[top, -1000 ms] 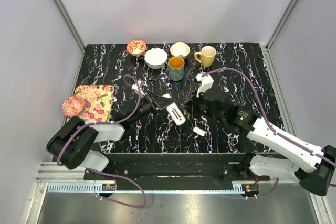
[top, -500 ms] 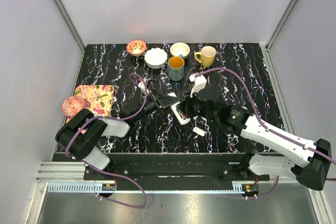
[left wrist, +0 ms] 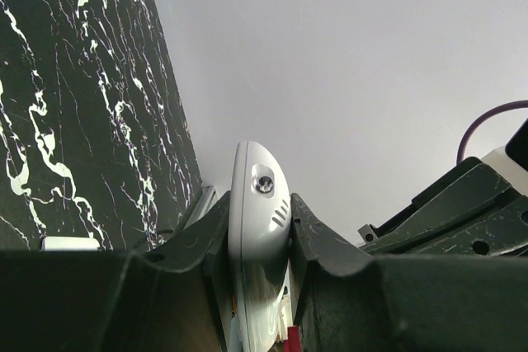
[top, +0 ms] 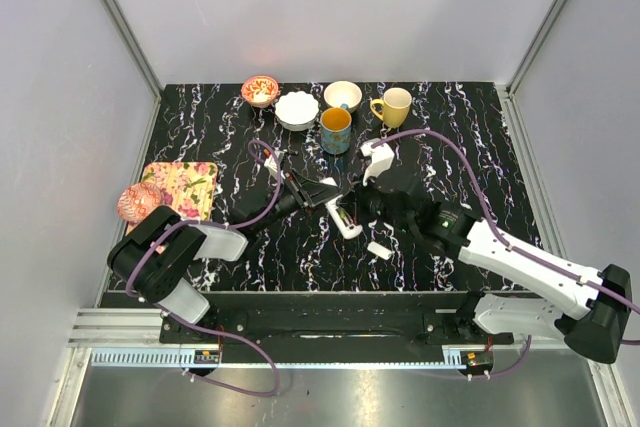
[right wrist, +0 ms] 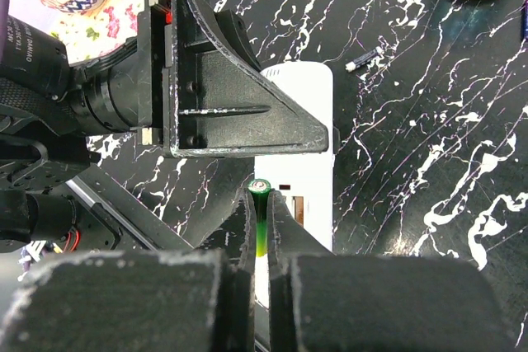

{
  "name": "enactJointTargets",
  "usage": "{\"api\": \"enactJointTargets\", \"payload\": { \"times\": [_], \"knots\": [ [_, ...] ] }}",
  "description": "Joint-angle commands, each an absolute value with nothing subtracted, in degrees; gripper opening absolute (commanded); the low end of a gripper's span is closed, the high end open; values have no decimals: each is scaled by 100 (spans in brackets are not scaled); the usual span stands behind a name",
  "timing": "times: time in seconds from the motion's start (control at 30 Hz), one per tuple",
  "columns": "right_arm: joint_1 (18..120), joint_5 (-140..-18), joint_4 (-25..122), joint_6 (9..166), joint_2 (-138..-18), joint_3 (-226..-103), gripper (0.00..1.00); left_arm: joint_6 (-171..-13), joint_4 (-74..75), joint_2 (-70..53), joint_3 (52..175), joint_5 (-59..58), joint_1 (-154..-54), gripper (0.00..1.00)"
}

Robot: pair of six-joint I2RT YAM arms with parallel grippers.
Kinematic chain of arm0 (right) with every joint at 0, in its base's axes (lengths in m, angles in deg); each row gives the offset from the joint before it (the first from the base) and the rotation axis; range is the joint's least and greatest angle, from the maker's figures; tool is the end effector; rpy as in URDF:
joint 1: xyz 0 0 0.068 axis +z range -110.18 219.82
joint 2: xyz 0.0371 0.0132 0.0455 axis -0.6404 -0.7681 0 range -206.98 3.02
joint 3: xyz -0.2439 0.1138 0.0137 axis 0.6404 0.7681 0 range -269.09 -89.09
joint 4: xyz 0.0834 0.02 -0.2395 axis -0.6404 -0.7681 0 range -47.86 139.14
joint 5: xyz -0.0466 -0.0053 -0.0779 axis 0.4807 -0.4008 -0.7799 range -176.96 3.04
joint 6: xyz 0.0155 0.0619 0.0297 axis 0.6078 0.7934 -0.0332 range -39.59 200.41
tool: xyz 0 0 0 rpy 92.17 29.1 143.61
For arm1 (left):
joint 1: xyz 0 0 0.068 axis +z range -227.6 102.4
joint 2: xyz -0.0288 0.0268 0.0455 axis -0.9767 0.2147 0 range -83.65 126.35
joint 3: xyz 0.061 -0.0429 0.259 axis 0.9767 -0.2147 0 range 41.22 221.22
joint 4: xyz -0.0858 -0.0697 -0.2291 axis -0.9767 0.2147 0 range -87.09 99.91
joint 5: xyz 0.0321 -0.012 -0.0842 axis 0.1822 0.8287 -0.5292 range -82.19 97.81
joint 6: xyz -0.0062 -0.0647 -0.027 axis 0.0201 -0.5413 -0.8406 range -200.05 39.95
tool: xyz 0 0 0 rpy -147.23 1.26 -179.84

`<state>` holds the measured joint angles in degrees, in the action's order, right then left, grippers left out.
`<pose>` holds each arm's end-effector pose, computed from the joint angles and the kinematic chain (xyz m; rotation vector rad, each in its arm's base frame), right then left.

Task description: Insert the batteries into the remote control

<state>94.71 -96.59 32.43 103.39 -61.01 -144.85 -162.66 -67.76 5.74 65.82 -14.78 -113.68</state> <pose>0.1621 0.2137 0.3177 -0.4618 2.0184 0.6929 0.2288 -0.1941 0.1979 -0.3412 1.7919 -1.8792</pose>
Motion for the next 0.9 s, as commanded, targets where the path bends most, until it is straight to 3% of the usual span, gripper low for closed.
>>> {"api": "enactJointTargets", "payload": {
  "times": [0.0,0.17,0.37,0.7,0.87],
  "knots": [
    [9537,-9961,3297,10264,-5701,-14604,0,-16302,-8356,556,6610,-1706,-11364,0],
    [9537,-10094,2973,10264,-5096,-14604,0,-16284,-9225,574,6451,-2416,-11197,0],
    [9537,-10024,2779,10361,-4795,-14543,0,-16038,-9245,311,6548,-3129,-11126,0],
    [9537,-10497,2752,10317,-4804,-14279,0,-16021,-9245,20,6513,-3298,-11100,0],
    [9467,-11016,2612,10519,-5427,-14208,0,-15942,-9245,-278,6144,-3096,-11100,0]
  ]
}}
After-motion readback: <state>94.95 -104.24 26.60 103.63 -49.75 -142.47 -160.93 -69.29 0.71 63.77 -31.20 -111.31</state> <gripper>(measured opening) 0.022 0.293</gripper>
